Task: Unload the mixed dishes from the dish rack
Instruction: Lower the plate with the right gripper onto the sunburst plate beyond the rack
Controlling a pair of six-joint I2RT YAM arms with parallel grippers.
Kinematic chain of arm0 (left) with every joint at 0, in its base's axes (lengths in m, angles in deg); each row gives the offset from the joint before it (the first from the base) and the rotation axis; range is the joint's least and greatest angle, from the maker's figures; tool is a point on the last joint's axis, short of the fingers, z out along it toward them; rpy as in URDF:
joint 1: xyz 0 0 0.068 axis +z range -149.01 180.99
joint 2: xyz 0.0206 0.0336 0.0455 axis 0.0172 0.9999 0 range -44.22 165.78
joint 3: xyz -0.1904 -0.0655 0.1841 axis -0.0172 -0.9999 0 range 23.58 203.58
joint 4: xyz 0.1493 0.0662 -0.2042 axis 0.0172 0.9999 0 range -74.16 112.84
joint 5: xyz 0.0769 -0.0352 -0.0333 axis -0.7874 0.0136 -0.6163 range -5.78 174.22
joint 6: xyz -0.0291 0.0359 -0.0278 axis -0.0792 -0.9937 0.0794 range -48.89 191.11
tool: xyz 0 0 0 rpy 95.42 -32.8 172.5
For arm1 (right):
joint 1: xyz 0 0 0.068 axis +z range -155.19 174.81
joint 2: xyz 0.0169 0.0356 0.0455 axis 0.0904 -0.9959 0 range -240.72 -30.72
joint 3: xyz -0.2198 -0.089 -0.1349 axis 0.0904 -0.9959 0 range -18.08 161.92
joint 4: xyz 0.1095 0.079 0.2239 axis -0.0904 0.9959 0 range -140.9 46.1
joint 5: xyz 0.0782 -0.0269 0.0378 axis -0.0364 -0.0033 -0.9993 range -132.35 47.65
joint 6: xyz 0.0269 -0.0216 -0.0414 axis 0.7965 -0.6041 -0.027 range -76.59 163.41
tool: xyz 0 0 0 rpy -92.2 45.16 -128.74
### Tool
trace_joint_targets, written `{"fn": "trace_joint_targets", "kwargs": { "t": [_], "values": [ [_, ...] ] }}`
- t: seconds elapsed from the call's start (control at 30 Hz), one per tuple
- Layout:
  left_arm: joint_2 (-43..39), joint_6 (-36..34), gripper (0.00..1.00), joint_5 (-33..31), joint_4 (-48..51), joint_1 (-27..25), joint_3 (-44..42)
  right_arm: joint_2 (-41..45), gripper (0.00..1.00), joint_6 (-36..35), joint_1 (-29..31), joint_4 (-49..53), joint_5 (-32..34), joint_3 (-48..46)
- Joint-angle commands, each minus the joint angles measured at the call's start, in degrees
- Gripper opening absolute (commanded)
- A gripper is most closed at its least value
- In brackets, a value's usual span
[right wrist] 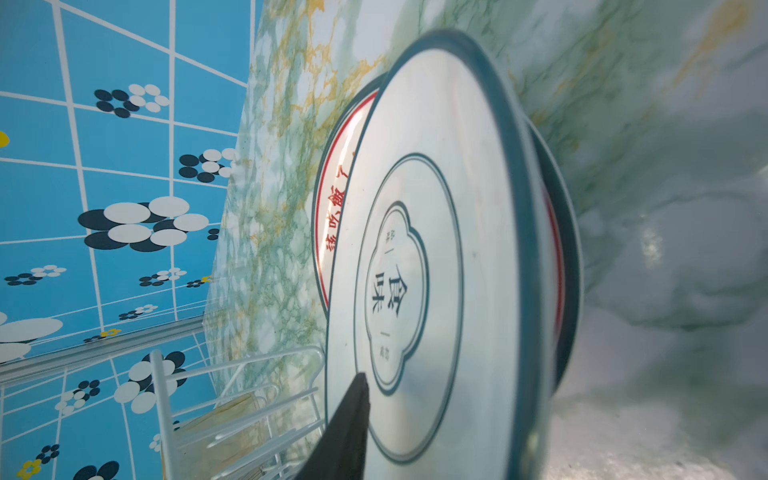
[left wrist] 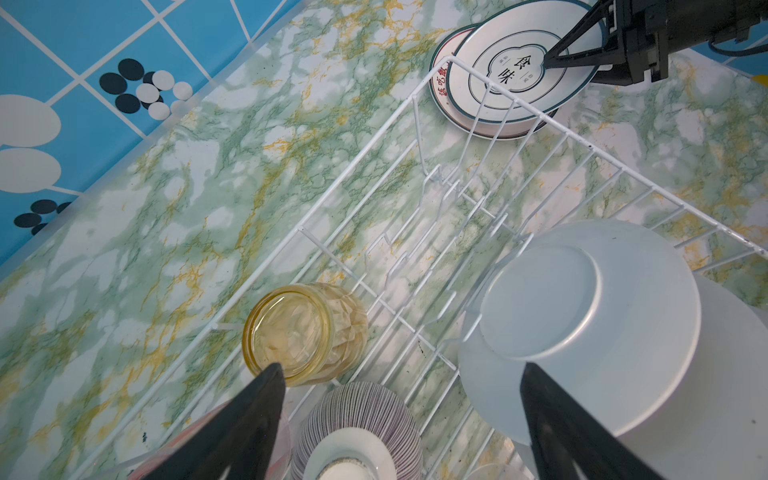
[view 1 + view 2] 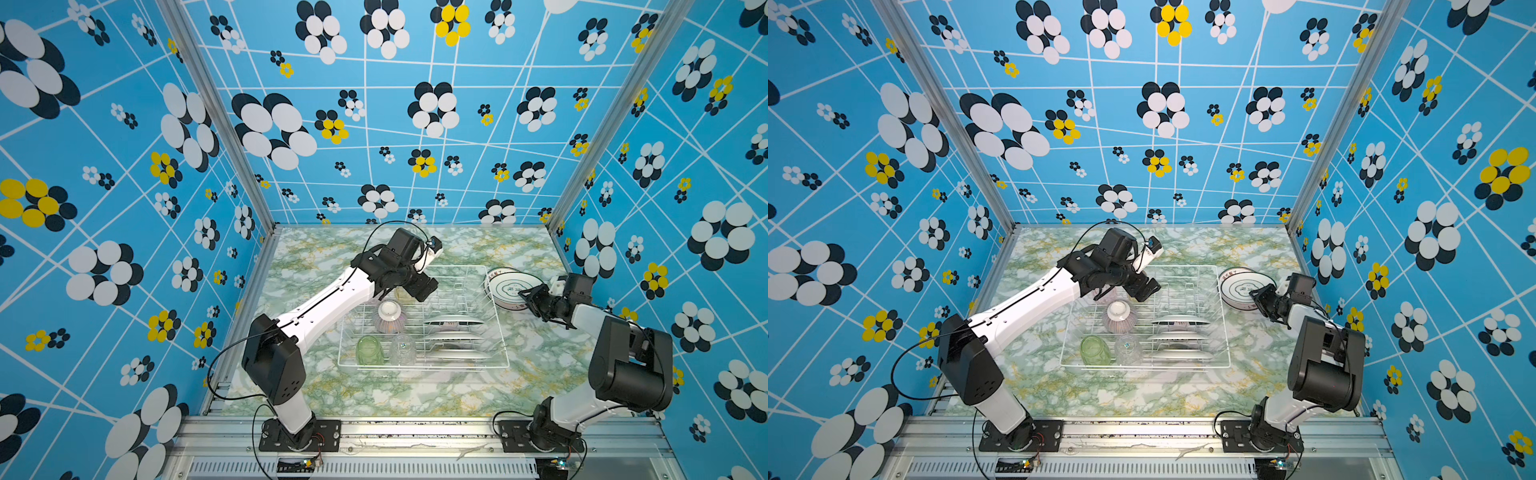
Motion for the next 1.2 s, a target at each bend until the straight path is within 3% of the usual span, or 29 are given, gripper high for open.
{"fn": "trace_joint_targets", "kwargs": {
  "t": [0.0,0.77,1.17],
  "values": [
    [1.4,-1.24,0.9,-0.19,2.05,-0.42,2.11,0.79,0.38,-3.71,-0.23,5.41,1.32,2.12],
    [2.06,-2.48,0.9,-0.01,2.93,-0.75,1.17,3.71,0.51,-10.36,-0.23,15.57,8.42,2.86],
    [2.3,-2.98,0.9,0.0,3.64,-1.17,0.61,1.3,0.68,-12.33,-0.23,19.54,13.38,6.94]
  ]
}}
